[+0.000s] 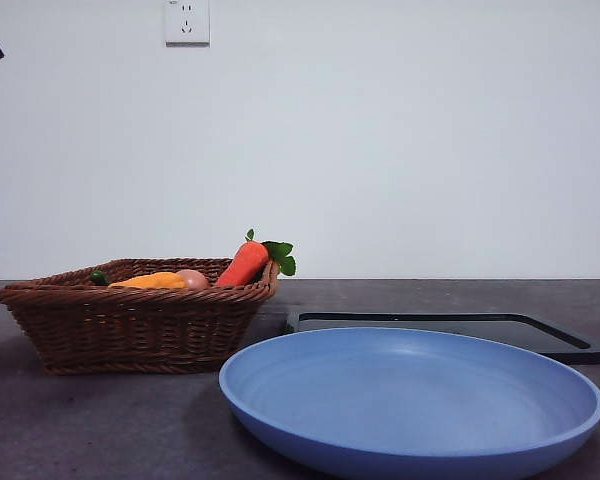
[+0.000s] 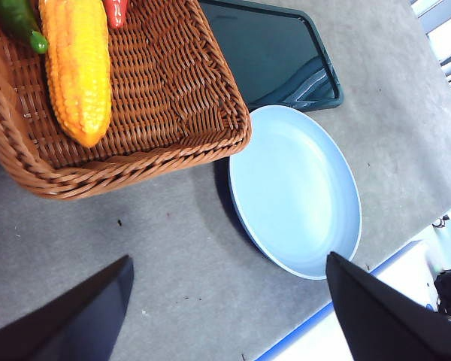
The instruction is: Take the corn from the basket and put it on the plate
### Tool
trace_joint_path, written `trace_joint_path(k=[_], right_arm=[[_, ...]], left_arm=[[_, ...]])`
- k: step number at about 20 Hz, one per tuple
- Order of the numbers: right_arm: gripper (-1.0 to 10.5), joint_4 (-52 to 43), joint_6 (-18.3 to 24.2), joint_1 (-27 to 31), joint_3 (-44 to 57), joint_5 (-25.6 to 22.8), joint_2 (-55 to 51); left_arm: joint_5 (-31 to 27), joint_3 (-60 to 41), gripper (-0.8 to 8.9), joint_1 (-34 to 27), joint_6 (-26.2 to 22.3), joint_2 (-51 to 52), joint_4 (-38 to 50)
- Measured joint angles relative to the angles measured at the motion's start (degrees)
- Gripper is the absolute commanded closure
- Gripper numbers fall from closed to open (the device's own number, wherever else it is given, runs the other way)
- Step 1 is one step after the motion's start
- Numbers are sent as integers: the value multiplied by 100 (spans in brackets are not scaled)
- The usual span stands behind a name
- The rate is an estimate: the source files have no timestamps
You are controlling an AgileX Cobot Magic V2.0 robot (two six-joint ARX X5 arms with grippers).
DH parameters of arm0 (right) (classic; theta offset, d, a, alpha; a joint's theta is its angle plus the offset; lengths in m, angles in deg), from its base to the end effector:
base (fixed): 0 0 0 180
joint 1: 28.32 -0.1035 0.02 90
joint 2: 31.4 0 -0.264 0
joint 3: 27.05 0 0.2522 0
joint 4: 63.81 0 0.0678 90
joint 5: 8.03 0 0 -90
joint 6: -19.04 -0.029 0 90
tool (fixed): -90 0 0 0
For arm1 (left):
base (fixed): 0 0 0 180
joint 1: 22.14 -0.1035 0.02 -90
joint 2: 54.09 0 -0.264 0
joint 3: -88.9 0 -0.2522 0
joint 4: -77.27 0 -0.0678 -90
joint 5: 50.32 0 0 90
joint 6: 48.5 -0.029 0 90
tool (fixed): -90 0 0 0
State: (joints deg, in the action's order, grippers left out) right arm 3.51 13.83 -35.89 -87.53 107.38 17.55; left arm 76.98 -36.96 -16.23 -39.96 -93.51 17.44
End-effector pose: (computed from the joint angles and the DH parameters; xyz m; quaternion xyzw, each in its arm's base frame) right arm 0.1437 0.0316 0.2753 0.1110 0.4731 0.2296 0.8433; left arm 0.1216 -0.0303 0.2708 -0.1674 0.3936 -0.3116 0.8485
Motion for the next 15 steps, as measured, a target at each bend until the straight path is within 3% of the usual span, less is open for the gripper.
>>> trace_joint_path(k=[15], right_arm=[[668,-1622,28,-1058,-2,-321,2940]], left_arm=[[2,0,397,0,0,0,24]])
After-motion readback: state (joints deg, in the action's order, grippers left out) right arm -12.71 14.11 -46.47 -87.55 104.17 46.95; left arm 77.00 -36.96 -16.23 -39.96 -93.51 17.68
